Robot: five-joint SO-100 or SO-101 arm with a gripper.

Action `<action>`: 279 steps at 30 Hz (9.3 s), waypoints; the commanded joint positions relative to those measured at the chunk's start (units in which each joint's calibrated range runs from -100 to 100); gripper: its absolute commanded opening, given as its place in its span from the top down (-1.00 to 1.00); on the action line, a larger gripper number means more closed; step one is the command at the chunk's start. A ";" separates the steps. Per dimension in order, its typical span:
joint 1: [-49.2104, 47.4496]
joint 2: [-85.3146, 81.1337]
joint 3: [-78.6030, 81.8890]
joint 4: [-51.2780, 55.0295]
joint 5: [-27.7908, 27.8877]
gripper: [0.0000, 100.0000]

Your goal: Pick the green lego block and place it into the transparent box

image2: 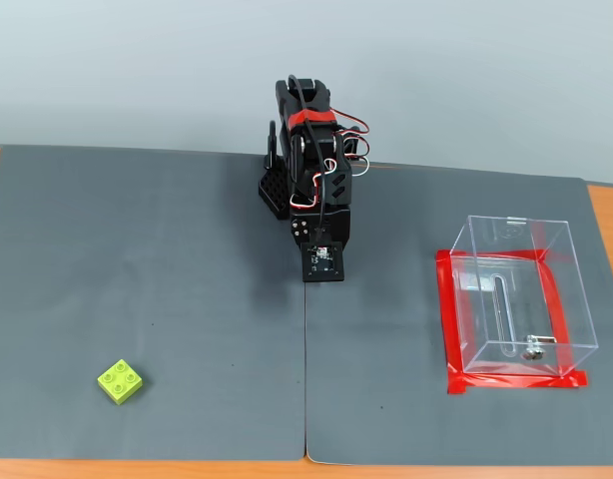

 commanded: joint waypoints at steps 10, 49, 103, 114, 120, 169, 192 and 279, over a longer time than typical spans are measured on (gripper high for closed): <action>0.47 0.17 -3.47 -0.02 -0.06 0.97; 0.47 0.08 -3.47 -0.02 -0.06 0.97; 9.50 34.84 -18.39 -10.70 0.15 0.97; 16.96 48.24 -34.22 -10.70 -0.06 0.97; 19.80 54.17 -43.09 -10.61 0.20 0.97; 35.24 98.94 -81.17 -27.71 2.02 0.82; 34.42 104.62 -81.71 -36.13 2.18 0.29; 34.34 122.34 -96.46 -37.78 1.87 0.71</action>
